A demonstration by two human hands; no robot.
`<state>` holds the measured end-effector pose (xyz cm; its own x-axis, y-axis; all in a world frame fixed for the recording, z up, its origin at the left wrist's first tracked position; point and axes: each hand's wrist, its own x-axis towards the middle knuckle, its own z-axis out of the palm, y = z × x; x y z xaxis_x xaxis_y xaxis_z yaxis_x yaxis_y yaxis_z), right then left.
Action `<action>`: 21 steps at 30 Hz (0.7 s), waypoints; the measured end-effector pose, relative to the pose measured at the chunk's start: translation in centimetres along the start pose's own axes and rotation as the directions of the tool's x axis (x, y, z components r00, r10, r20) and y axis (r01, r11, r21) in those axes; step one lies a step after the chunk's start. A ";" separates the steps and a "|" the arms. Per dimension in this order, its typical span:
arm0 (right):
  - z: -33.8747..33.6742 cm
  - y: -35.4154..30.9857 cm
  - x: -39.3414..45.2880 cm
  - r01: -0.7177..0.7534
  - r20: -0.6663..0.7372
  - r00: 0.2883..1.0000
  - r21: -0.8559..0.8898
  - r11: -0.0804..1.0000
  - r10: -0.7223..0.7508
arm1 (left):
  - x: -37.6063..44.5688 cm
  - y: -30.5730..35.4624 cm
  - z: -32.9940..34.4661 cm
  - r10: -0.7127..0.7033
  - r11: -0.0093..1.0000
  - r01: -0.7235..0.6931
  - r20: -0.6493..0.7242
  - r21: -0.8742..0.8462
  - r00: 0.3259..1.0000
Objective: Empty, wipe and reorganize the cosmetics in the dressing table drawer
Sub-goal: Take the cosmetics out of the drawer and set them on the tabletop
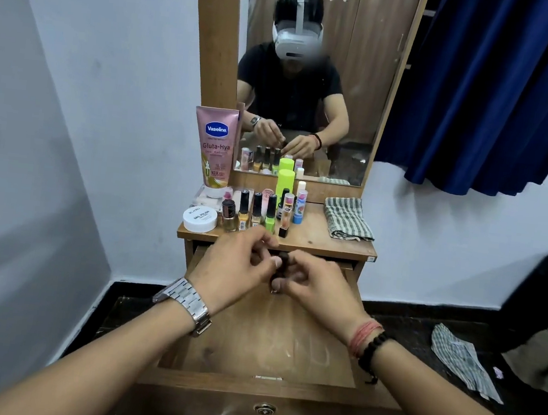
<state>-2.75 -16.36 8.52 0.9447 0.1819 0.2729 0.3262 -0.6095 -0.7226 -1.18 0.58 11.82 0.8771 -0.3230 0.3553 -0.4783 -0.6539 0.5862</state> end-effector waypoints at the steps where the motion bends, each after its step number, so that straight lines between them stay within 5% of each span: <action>1: -0.6 0.3 0.5 -0.020 -0.042 0.999 -0.004 1.000 0.020 | 0.3 -0.5 -0.1 -0.029 1.000 0.029 -0.015 -0.005 0.999; 10: -3.6 3.2 7.6 -0.196 -0.317 0.937 -0.128 0.972 0.147 | 1.7 -8.5 3.4 -0.278 0.890 0.208 0.121 0.405 0.953; 18: -1.9 4.5 9.8 -0.232 -0.264 0.948 -0.184 0.955 0.179 | 2.1 -9.8 6.1 -0.236 0.867 0.156 0.114 0.473 0.965; 21: -1.7 4.6 9.7 -0.248 -0.230 0.951 -0.165 0.955 0.207 | 0.8 -8.6 5.7 -0.055 0.839 0.005 0.075 0.544 0.996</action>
<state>7.83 -18.75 8.90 0.9578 -0.1310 0.2557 0.0711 -0.7542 -0.6528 3.88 2.03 2.91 0.9027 -0.3371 0.2673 -0.3734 -0.9225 0.0977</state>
